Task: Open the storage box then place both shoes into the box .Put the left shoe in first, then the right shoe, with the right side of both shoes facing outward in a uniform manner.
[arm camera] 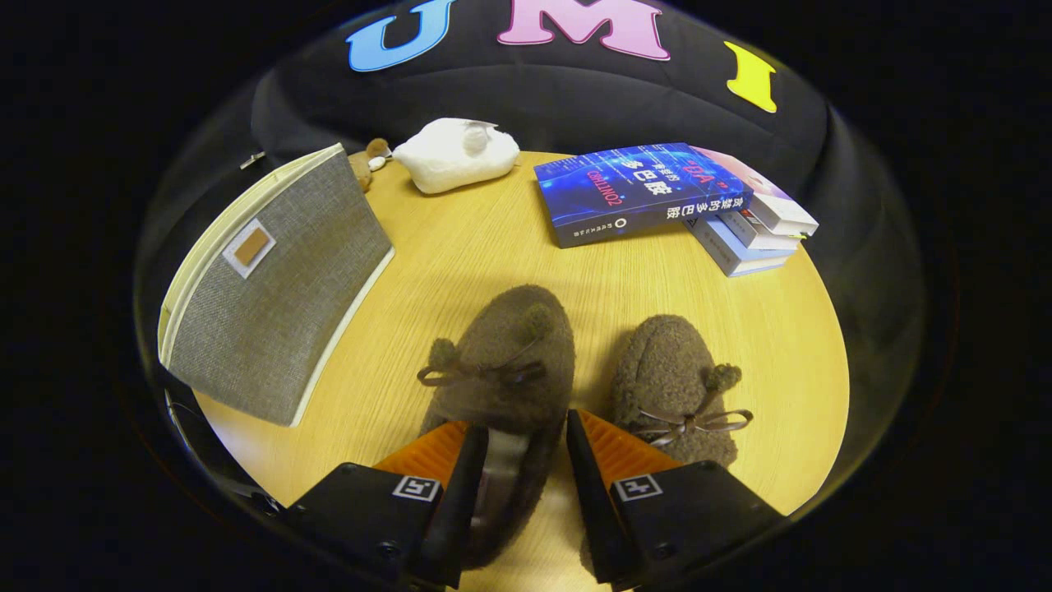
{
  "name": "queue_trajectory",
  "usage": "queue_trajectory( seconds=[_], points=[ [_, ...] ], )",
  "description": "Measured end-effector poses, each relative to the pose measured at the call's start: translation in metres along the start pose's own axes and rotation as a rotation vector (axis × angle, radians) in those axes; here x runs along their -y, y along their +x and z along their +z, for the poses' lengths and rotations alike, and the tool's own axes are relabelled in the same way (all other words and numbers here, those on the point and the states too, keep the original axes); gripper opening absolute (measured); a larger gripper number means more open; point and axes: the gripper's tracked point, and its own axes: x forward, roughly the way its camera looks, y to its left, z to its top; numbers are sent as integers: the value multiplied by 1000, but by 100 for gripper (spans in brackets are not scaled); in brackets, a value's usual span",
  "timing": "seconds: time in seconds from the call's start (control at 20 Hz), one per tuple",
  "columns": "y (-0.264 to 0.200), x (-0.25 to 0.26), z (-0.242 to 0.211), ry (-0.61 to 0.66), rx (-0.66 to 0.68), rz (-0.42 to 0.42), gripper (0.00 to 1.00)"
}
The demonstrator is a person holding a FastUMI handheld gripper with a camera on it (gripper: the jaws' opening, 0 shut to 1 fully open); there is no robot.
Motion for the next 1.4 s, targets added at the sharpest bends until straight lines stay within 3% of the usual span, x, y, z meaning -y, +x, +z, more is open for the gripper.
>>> queue_trajectory(
  seconds=[0.05,0.25,0.35,0.4,0.7,0.95,1.2,1.4],
  points=[
    [4,3,0,-3,-1,-24,59],
    [15,20,3,3,8,-125,28],
    [14,18,4,48,10,-132,8],
    [13,16,6,54,19,-125,5],
    [-14,3,28,176,65,-87,5],
    [-59,-11,88,168,135,-100,5],
    [-100,-68,164,186,201,-29,5],
    [-105,-133,202,228,193,44,5]
  ],
)
